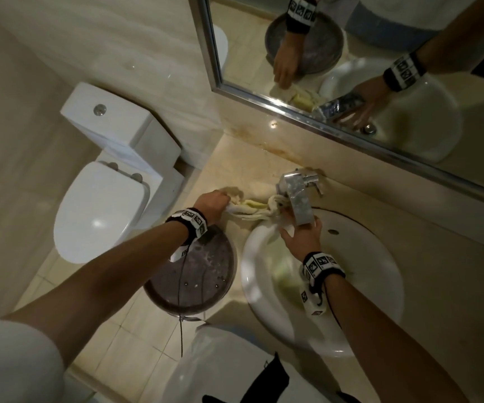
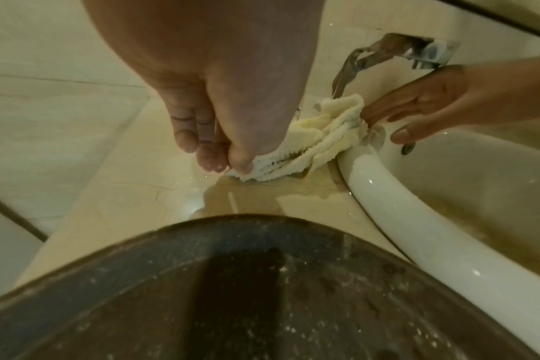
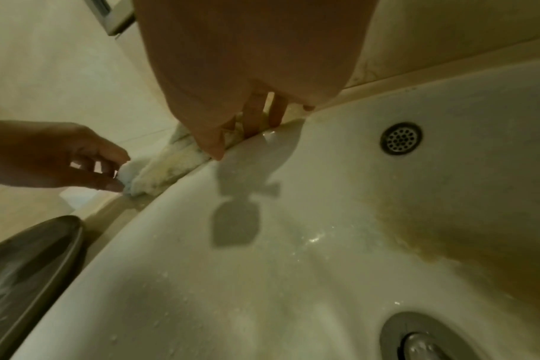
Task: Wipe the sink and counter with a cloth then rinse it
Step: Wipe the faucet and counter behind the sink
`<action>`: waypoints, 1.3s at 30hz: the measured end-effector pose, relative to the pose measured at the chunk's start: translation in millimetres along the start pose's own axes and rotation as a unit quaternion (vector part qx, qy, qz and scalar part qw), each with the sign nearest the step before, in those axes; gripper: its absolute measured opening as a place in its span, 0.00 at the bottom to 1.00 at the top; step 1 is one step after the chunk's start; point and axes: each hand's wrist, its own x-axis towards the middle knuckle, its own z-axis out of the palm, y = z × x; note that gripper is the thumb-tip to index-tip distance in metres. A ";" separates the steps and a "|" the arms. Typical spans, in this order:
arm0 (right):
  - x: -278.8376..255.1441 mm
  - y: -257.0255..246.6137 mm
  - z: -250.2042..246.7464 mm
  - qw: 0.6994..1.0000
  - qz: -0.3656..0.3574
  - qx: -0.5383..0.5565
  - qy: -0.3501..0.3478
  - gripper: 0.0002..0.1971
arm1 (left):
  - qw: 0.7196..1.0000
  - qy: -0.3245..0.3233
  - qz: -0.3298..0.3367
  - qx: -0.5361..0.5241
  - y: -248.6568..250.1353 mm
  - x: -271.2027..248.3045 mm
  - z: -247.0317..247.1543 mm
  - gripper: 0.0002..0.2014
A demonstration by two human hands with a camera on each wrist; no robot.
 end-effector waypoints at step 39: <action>-5.5 -39.4 18.6 0.981 -0.190 -0.027 -0.029 0.35 | 0.964 0.049 -0.129 -0.227 57.6 10.3 32.9 0.44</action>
